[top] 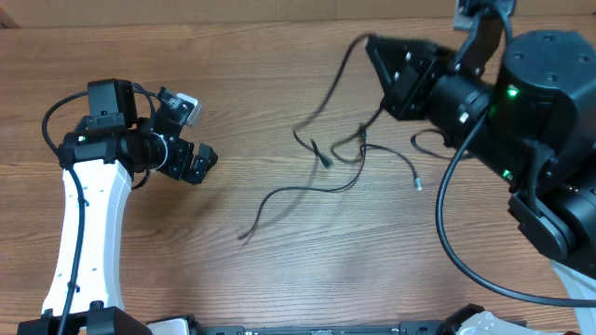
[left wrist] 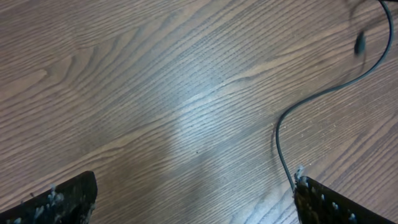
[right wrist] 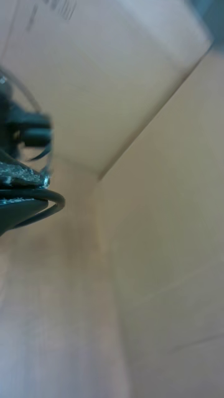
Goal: Untangle cables
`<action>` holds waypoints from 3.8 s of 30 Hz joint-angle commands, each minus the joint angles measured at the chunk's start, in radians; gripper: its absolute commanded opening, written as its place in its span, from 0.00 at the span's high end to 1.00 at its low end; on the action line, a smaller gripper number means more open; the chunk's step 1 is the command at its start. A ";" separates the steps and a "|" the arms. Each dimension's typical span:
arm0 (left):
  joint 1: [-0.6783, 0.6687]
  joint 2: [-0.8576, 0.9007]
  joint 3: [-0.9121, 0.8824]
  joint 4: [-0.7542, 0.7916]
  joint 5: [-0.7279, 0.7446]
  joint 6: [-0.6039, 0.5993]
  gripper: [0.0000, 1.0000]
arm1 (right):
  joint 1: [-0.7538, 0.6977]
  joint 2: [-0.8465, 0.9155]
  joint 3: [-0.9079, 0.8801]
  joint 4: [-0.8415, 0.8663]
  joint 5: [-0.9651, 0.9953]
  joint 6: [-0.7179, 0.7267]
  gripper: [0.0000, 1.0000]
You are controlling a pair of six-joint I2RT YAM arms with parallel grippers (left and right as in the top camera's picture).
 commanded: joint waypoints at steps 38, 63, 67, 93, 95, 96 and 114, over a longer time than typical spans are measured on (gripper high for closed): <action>0.003 0.014 0.009 0.066 0.210 -0.013 0.00 | -0.152 0.003 0.025 -0.075 0.020 -0.053 0.96; -0.126 0.302 0.009 0.638 0.567 0.288 0.00 | -0.152 0.003 0.025 -0.116 -0.023 -0.057 0.96; -0.175 0.303 0.009 0.704 0.478 0.268 0.00 | -0.152 0.003 0.025 -0.103 -0.044 -0.056 0.96; -0.259 0.380 0.009 0.597 0.301 0.268 0.96 | -0.152 0.003 0.026 -0.082 -0.037 -0.053 0.96; -0.256 0.380 0.009 0.562 0.237 0.217 0.96 | -0.152 0.003 0.026 -0.077 0.018 -0.053 0.96; -0.255 0.380 0.009 0.549 0.196 0.175 0.96 | -0.152 0.003 0.026 -0.074 0.064 -0.054 0.96; -0.217 0.380 0.009 0.373 -0.084 -0.150 0.96 | -0.536 0.007 0.026 0.078 0.466 -0.106 0.96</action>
